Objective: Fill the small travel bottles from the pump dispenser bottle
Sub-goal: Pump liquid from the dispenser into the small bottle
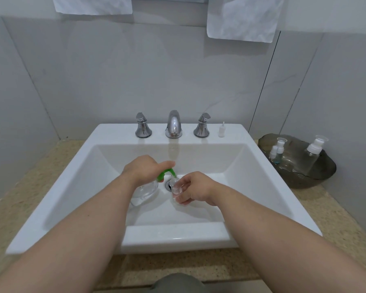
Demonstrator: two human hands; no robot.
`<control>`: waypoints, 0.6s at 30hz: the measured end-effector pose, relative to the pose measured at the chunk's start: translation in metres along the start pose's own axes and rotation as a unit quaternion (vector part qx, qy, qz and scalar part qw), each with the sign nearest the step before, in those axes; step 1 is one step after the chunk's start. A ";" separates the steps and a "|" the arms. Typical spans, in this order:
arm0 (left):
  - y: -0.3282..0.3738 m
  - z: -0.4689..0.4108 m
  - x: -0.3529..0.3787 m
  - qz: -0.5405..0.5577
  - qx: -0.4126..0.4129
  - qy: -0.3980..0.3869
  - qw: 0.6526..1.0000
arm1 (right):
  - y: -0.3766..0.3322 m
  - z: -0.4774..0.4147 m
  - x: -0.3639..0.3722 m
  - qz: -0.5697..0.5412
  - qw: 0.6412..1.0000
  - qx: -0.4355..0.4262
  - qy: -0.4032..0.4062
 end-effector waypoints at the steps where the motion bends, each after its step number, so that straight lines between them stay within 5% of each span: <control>1: 0.000 0.000 0.000 0.003 -0.002 0.001 1.000 | 0.000 0.000 0.000 0.000 1.000 0.000 0.000; 18: 0.004 -0.002 0.003 0.019 0.005 -0.021 1.000 | 0.000 0.000 0.000 0.007 1.000 -0.007 0.001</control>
Point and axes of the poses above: each hand's wrist, its own z-axis away from the middle knuckle, its own x-axis out of the palm, y = z × x, the point moved 7 cm from there along -z, towards the middle knuckle, and after that the axes turned 8 degrees about y, right-handed, at the moved point
